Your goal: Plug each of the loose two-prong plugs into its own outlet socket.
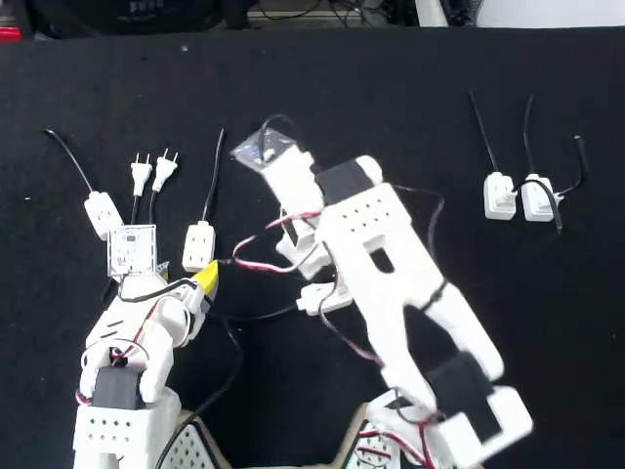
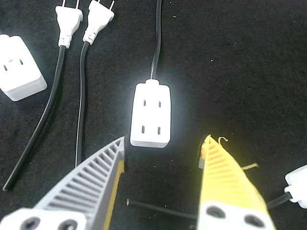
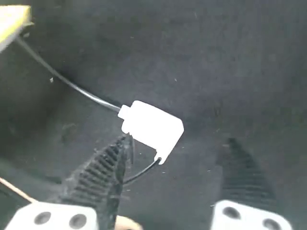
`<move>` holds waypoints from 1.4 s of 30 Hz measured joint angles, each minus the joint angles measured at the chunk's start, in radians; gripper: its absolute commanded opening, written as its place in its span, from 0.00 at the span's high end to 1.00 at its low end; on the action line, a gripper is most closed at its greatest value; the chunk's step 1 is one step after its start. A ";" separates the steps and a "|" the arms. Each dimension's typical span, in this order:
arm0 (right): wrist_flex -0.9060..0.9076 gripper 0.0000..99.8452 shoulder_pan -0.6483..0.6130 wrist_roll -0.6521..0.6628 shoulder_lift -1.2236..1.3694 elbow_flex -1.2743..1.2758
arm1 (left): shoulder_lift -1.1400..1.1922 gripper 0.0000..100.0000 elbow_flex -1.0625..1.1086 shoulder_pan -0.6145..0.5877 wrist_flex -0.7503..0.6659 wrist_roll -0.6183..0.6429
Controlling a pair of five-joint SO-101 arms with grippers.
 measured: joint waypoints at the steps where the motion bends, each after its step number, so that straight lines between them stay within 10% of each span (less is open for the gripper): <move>1: 0.000 0.69 -0.005 0.028 -0.021 0.000 | 0.000 0.75 0.000 0.000 0.000 0.000; 18: 0.222 0.75 -0.015 0.557 -0.456 0.135 | 0.000 0.75 0.000 0.000 0.000 0.000; 23: 0.141 0.61 -0.021 0.585 -0.456 0.315 | 0.000 0.75 0.000 -0.057 0.000 0.000; 42: -0.120 0.65 -0.020 0.950 -0.061 0.356 | 0.000 0.75 0.000 -0.241 -0.031 0.000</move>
